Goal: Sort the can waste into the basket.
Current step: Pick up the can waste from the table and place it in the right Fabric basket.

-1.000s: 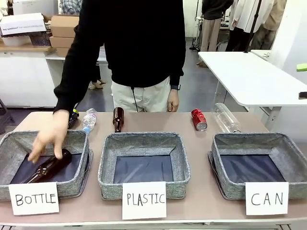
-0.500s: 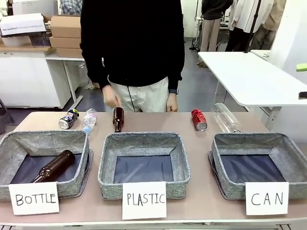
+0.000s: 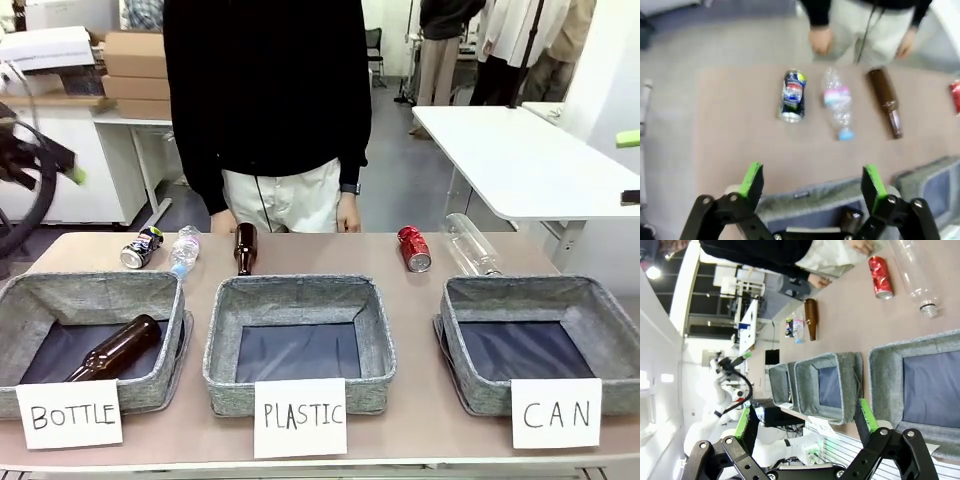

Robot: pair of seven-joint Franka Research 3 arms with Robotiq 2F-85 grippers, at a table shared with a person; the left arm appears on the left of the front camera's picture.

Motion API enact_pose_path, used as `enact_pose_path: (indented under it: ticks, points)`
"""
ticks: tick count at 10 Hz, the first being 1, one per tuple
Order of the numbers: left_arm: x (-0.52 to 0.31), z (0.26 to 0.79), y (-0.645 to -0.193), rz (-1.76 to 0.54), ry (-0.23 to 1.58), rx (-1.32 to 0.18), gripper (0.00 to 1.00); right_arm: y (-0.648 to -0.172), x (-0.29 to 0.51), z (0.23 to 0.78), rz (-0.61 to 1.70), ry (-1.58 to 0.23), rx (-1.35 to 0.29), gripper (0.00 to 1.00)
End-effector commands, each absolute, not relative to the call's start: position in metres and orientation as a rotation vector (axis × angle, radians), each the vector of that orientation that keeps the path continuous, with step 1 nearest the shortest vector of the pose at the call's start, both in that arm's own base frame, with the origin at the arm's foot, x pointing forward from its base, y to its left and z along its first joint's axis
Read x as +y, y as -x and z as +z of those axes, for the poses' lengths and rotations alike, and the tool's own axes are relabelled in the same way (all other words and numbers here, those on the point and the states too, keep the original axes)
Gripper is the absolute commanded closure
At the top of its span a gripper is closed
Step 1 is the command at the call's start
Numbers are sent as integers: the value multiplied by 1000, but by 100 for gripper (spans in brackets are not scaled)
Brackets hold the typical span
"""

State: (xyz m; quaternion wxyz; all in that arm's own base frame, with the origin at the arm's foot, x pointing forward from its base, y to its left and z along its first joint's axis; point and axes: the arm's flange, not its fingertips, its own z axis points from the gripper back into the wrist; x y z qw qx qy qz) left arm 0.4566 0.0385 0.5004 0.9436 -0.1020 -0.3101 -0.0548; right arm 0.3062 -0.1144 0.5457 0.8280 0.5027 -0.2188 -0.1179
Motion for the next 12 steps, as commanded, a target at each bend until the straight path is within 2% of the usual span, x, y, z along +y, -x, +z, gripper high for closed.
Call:
enact_pose_path:
  ticks: [1,2,4,5,6,7,8,10,12]
  points:
    - [33,480,-494,-94,377,-503,0,-308,-115,547,-226,-1089,-489,0]
    - [38,500,-457,-112,208,-632,0,-308,-115,547,-226,-1089,-489,0]
    - [38,500,-457,-112,208,-632,0,-308,-115,547,-226,-1089,-489,0]
    - [30,477,-484,-127,238,-568,0,-308,-115,547,-226,-1089,-489,0]
    - [23,468,-500,-112,179,-581,0,-308,-115,547,-226,-1089,-489,0]
    - [20,453,-540,-87,133,-530,0,-308,-115,547,-226,-1089,-489,0]
    - [16,438,-575,-167,179,-451,0,-308,-115,547,-226,-1089,-489,0]
    - [7,415,-626,-188,141,-360,0,-308,-115,547,-226,-1089,-489,0]
    - [0,392,-656,-179,99,-305,0,-308,-115,547,-226,-1089,-489,0]
